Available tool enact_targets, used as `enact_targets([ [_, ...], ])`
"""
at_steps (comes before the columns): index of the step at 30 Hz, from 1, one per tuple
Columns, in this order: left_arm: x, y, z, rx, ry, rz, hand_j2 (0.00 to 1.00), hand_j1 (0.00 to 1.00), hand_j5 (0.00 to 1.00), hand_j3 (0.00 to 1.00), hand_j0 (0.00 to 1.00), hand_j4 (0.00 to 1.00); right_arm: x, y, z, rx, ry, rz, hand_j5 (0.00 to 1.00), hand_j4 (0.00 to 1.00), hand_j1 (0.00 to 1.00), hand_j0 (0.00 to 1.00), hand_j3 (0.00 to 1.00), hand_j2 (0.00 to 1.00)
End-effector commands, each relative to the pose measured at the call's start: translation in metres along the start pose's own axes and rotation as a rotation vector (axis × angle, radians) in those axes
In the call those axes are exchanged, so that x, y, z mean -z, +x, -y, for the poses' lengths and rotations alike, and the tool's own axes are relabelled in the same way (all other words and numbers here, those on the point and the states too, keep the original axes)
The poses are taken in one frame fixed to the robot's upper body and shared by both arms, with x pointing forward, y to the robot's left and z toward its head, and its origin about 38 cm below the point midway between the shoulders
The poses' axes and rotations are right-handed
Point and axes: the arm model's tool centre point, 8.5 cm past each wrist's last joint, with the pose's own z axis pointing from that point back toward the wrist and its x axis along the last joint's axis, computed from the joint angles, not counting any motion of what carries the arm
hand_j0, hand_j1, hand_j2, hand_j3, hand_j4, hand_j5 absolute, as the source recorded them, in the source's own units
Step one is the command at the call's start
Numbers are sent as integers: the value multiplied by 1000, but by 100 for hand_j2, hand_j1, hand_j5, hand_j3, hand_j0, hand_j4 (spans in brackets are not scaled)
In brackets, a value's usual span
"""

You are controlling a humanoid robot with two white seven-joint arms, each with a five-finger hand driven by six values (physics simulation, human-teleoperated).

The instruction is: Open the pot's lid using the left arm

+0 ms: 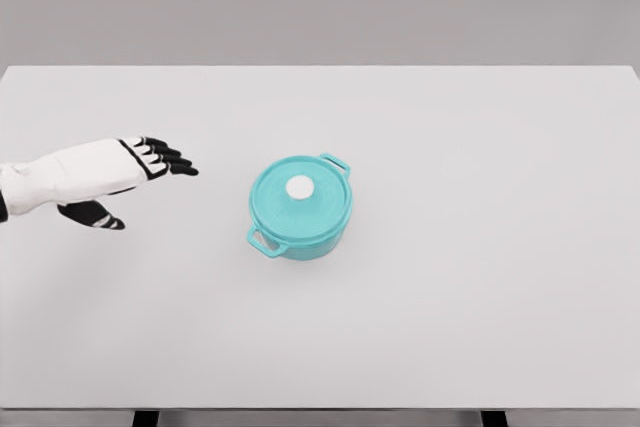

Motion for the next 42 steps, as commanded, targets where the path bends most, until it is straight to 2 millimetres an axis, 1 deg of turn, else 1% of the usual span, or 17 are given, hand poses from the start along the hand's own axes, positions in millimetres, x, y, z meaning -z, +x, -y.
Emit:
enact_targets([
  [1, 1, 3, 0, 5, -2, 8, 100, 100, 100, 100, 100, 100, 0, 0, 0, 1, 0, -1, 100, 100, 100, 100, 100, 100],
  [10, 10, 7, -3, 11, -25, 27, 100, 100, 100, 100, 100, 100, 1, -6, -4, 3, 9, -13, 100, 100, 100, 100, 100, 100],
  [11, 14, 11, -8, 17, -7, 42, 100, 100, 100, 100, 100, 100, 1, -6, -4, 3, 8, -11, 100, 100, 100, 100, 100, 100],
  [12, 13, 11, -23, 36, 19, 51, 100, 100, 100, 100, 100, 100, 1, -7, -5, 3, 9, -12, 100, 100, 100, 100, 100, 100],
  [14, 35, 14, -33, -56, -32, 180, 100, 100, 100, 100, 100, 100, 1, -6, -4, 3, 9, -13, 100, 100, 100, 100, 100, 100],
  [15, 44, 26, -35, -8, -77, 255, 100, 100, 100, 100, 100, 100, 1, -6, -4, 3, 9, -13, 100, 100, 100, 100, 100, 100],
  [16, 61, 40, -33, 14, -117, 319, 100, 100, 100, 100, 100, 100, 1, -6, -4, 3, 9, -11, 100, 100, 100, 100, 100, 100],
  [17, 86, 57, -38, 15, -111, 369, 100, 100, 100, 100, 100, 100, 1, -6, -4, 3, 9, -13, 100, 100, 100, 100, 100, 100],
  [18, 112, 79, -57, 46, -82, 429, 100, 100, 100, 100, 100, 100, 1, -6, -4, 3, 7, -13, 100, 100, 100, 100, 100, 100],
  [19, 121, 90, -63, 74, -83, 460, 100, 100, 100, 100, 100, 100, 1, -6, -4, 2, 8, -10, 100, 100, 100, 100, 100, 100],
  [21, 132, 100, -74, 101, -68, 480, 100, 100, 100, 100, 100, 100, 1, -6, -4, 3, 8, -11, 100, 100, 100, 100, 100, 100],
  [23, 139, 98, -77, 130, -81, 440, 100, 100, 100, 100, 100, 100, 1, -6, -4, 3, 9, -13, 100, 100, 100, 100, 100, 100],
  [26, 143, 80, -84, 135, -101, 382, 100, 100, 100, 100, 100, 100, 1, -6, -4, 3, 9, -11, 100, 100, 100, 100, 100, 100],
  [29, 160, 79, -85, 206, -122, 312, 100, 100, 100, 100, 100, 100, 1, -6, -4, 3, 9, -13, 100, 100, 100, 100, 100, 100],
  [30, 166, 84, -76, 210, -151, 315, 100, 100, 100, 100, 100, 100, 1, -6, -4, 3, 9, -13, 100, 100, 100, 100, 100, 100],
  [40, 167, 84, -79, 222, -156, 313, 92, 92, 92, 92, 92, 92, 1, -6, -4, 3, 8, -11, 100, 100, 100, 100, 100, 100],
  [42, 166, 84, -79, 224, -155, 314, 87, 87, 87, 87, 87, 87, 1, -6, -4, 3, 8, -11, 100, 100, 100, 100, 100, 100],
])
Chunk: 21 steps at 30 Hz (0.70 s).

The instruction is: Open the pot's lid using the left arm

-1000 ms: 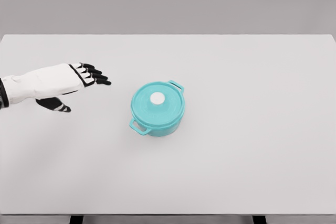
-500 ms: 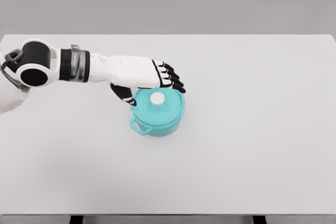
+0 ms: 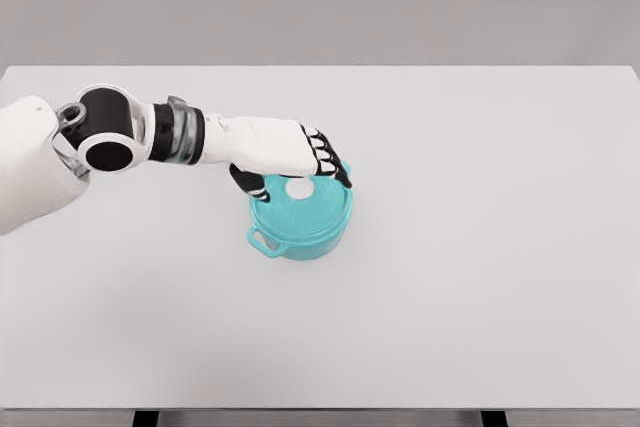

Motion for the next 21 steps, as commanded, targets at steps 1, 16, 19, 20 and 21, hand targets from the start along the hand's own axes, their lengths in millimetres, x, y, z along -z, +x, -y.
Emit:
enact_targets([
  [1, 0, 0, 1, -3, -1, 1, 85, 85, 85, 85, 85, 85, 0, 0, 0, 0, 0, 1, 100, 100, 100, 100, 100, 100],
  [16, 4, -3, 13, -21, -39, -5, 76, 76, 76, 76, 76, 76, 0, 0, 0, 0, 1, -1, 100, 100, 100, 100, 100, 100],
  [19, 4, -3, 11, -17, -36, -3, 72, 72, 72, 72, 72, 72, 0, 0, 0, 0, 1, -1, 100, 100, 100, 100, 100, 100],
  [20, 4, -4, 11, -15, -37, -6, 68, 68, 68, 68, 68, 68, 0, 0, 0, 0, 1, -1, 100, 100, 100, 100, 100, 100],
  [21, 3, -4, 10, -14, -36, -6, 64, 64, 64, 64, 64, 64, 0, 0, 0, 0, 1, 1, 100, 100, 100, 100, 100, 100],
])
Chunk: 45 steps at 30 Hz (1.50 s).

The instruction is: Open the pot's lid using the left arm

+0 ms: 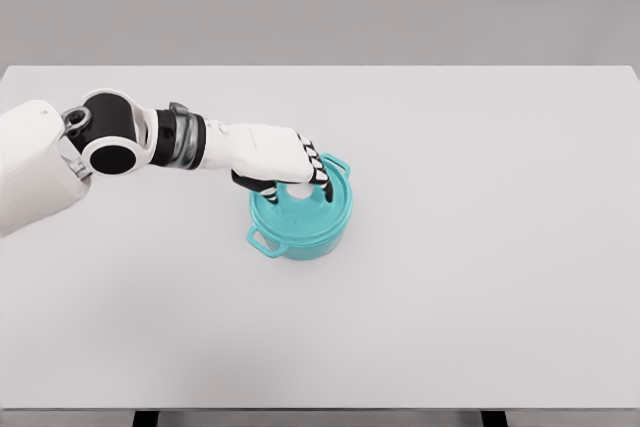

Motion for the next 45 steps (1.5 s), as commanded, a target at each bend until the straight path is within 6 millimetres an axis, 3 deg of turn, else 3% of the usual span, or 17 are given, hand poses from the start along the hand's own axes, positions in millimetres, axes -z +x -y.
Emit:
enact_targets([
  [1, 0, 0, 0, -2, 1, 0, 62, 62, 62, 62, 62, 62, 0, 0, 0, 0, 0, 0, 100, 100, 100, 100, 100, 100],
  [3, -2, -1, -1, 1, 1, -1, 55, 55, 55, 55, 55, 55, 0, 0, 0, 0, 0, 0, 100, 100, 100, 100, 100, 100],
  [12, -8, -3, -5, 21, 2, -5, 41, 41, 41, 41, 41, 41, 0, 0, 0, 0, 0, 0, 100, 100, 100, 100, 100, 100],
  [15, -38, -19, 1, 21, -20, -76, 41, 41, 41, 41, 41, 41, 0, 0, 0, 0, 0, 0, 100, 100, 100, 100, 100, 100],
  [17, -69, -32, 6, 32, -43, -133, 41, 41, 41, 41, 41, 41, 0, 0, 0, -1, 0, 2, 100, 100, 100, 100, 100, 100],
  [21, -134, -55, 37, 28, -133, -278, 41, 41, 41, 41, 41, 41, 0, 0, 0, 0, 0, 0, 100, 100, 100, 100, 100, 100],
  [24, -139, -61, 44, 31, -159, -310, 42, 42, 42, 42, 42, 42, 0, 0, 0, 0, 0, 0, 100, 100, 100, 100, 100, 100],
  [26, -142, -65, 53, 10, -171, -324, 49, 49, 49, 49, 49, 49, 0, 0, 0, 0, 0, 1, 100, 100, 100, 100, 100, 100],
  [28, -141, -65, 58, -8, -174, -327, 96, 96, 96, 96, 96, 96, 0, 0, 0, 0, 0, 0, 100, 100, 100, 100, 100, 100],
  [29, -141, -65, 58, -10, -174, -326, 100, 100, 100, 100, 100, 100, 0, 0, 0, -1, 0, 2, 100, 100, 100, 100, 100, 100],
  [37, -144, -71, 69, -59, -175, -333, 100, 100, 100, 100, 100, 100, 0, 0, 0, 0, 0, 1, 100, 100, 100, 100, 100, 100],
  [38, -152, -82, 75, -131, -155, -353, 100, 100, 100, 100, 100, 100, 0, 0, 0, 0, 0, 1, 100, 100, 100, 100, 100, 100],
  [41, -190, -148, 116, -377, -114, -554, 100, 100, 100, 100, 100, 100, 0, 0, 0, 0, 0, 1, 100, 100, 100, 100, 100, 100],
  [43, -204, -164, 130, -444, -100, -622, 100, 100, 100, 100, 100, 100, 0, 0, 0, 0, 0, 0, 100, 100, 100, 100, 100, 100],
  [45, -207, -167, 129, -439, -67, -638, 100, 100, 100, 100, 100, 100, 0, 0, 0, 0, 0, 0, 100, 100, 100, 100, 100, 100],
])
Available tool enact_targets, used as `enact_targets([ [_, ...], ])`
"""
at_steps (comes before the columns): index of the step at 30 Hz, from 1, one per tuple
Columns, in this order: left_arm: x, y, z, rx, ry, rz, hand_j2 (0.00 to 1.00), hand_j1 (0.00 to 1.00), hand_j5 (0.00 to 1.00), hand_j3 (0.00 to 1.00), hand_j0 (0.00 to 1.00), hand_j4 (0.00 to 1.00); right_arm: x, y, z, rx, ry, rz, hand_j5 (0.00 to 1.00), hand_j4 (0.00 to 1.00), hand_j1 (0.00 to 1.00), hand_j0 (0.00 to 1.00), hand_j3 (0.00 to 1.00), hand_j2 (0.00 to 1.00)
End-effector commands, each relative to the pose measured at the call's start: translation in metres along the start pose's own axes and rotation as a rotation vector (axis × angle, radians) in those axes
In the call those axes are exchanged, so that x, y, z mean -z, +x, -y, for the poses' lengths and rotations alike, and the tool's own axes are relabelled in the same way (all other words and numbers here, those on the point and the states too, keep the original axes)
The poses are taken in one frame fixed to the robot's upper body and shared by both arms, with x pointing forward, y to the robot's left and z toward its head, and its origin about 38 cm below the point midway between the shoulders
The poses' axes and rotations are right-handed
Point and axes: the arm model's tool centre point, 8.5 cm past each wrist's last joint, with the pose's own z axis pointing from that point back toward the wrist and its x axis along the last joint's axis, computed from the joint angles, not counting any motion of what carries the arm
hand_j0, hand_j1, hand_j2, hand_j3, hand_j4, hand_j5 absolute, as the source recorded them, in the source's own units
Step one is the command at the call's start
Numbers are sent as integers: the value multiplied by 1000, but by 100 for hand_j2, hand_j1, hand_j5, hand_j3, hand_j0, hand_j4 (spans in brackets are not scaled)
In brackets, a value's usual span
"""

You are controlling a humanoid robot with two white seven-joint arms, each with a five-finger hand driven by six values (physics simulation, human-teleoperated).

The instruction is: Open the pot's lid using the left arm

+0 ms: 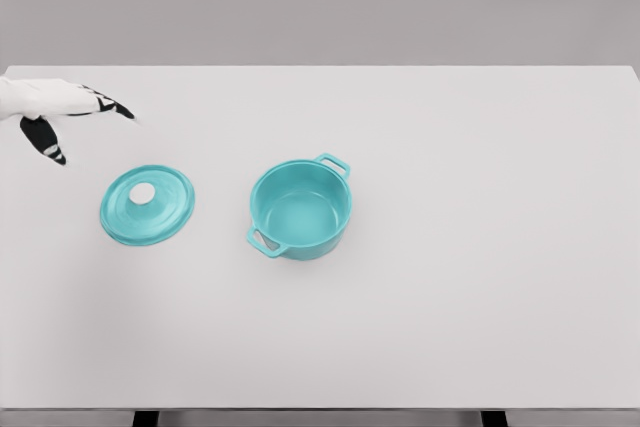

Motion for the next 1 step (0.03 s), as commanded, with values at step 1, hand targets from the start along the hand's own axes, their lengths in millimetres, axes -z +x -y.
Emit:
enact_targets([
  [1, -1, -18, 4, -65, 31, -45, 100, 100, 100, 100, 100, 100, 0, 0, 0, 0, -1, 0, 100, 100, 100, 100, 100, 100],
])
